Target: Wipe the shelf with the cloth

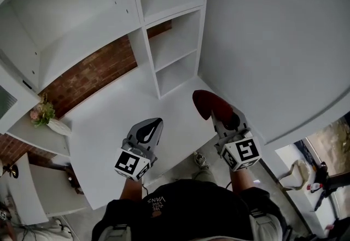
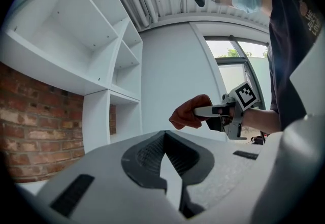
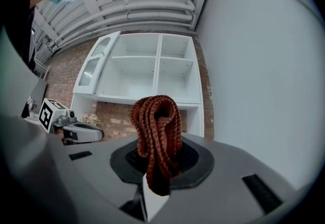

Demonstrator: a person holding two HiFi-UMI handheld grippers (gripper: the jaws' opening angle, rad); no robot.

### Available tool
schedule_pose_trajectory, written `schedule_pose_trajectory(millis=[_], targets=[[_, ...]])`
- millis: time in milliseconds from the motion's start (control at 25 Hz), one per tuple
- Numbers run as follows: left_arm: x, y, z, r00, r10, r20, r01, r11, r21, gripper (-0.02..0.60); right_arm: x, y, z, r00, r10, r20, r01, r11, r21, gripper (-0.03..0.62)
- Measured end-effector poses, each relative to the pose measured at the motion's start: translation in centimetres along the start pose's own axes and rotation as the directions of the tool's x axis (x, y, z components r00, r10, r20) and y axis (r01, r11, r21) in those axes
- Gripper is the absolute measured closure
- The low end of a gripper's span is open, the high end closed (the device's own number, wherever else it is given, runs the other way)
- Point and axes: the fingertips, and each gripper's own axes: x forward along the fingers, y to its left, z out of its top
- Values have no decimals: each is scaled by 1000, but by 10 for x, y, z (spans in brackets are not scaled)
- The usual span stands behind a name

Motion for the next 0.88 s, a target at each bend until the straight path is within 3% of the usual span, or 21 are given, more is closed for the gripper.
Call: schedule_pose_trajectory(millis=[280, 480, 880], targets=[[31, 35, 13, 987, 163, -1, -163, 987, -6, 577, 84, -43, 36, 988, 143, 64, -141, 989, -36, 529], [51, 51, 14, 965, 262, -19, -261, 965, 18, 577, 140, -64, 73, 957, 252, 144, -237, 965, -111, 530], [76, 60, 8, 926, 378, -11, -377, 926, 28, 577, 227, -68, 145, 895, 381, 234, -294, 896, -334, 528]])
